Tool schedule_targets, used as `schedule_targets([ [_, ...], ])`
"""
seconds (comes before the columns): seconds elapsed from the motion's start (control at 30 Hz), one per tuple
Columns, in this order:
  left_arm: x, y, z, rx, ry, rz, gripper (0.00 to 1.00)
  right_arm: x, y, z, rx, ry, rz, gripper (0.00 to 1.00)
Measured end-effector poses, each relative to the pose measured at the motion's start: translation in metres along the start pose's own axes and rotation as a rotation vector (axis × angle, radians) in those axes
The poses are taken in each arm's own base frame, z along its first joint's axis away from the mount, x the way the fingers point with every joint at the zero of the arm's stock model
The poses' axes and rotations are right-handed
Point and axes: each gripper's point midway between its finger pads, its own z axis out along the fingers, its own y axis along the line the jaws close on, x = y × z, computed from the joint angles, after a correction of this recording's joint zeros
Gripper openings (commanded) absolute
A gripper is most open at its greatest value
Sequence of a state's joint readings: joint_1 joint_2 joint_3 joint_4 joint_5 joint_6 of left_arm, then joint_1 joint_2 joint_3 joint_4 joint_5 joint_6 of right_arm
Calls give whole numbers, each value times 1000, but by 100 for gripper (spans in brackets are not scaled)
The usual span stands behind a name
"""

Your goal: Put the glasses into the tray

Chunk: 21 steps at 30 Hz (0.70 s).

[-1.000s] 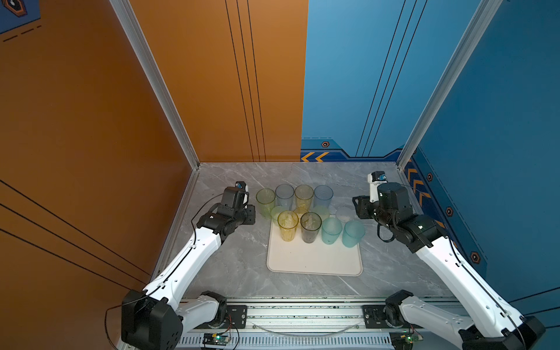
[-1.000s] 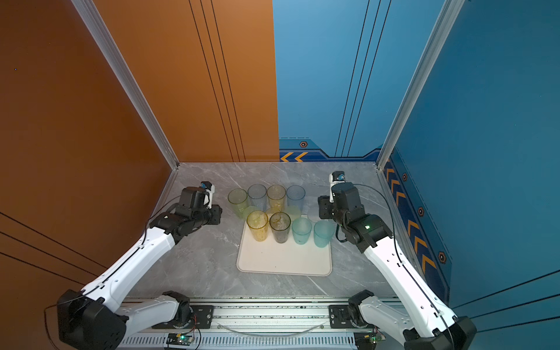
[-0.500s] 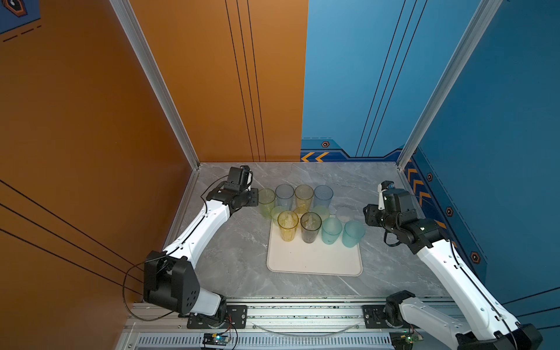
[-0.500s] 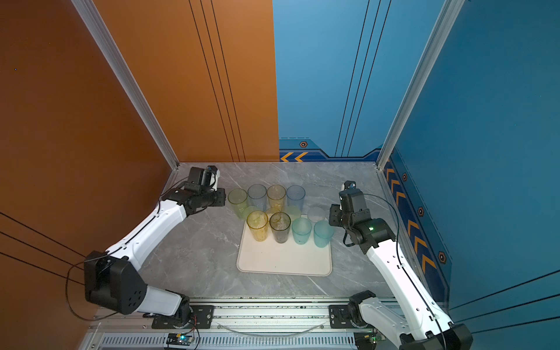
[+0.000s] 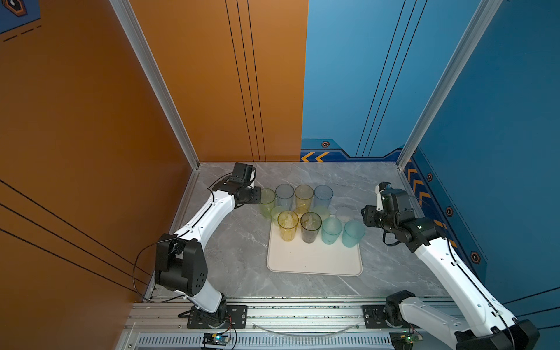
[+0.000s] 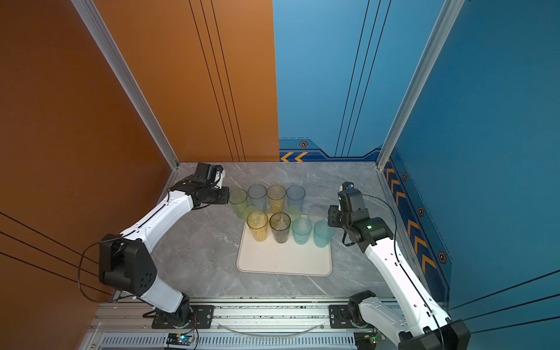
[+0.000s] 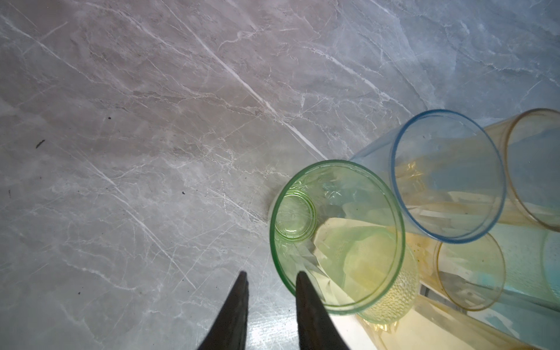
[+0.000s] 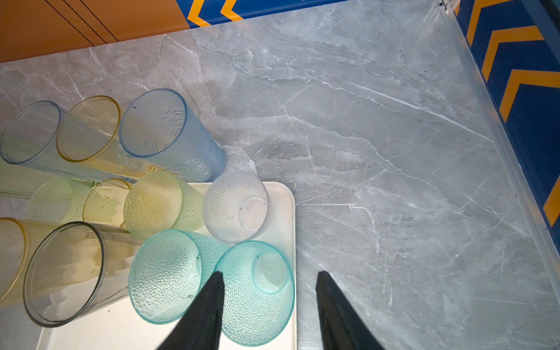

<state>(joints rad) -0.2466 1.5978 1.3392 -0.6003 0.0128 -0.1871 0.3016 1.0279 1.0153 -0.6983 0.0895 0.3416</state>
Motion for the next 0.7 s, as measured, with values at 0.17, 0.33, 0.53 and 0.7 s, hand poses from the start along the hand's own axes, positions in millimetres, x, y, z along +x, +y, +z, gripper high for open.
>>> schedule_targets([
  [0.17,-1,2,8,-6,19,12,28,0,2,0,-12,3,0,49],
  [0.33,0,2,15,-9,39,27,27,1,4,0,-23,6,0,49],
  [0.53,-3,1,20,-10,45,39,25,2,6,0,-32,9,0,49],
  [0.7,-5,1,23,-11,49,48,24,2,6,0,-33,9,0,49],
])
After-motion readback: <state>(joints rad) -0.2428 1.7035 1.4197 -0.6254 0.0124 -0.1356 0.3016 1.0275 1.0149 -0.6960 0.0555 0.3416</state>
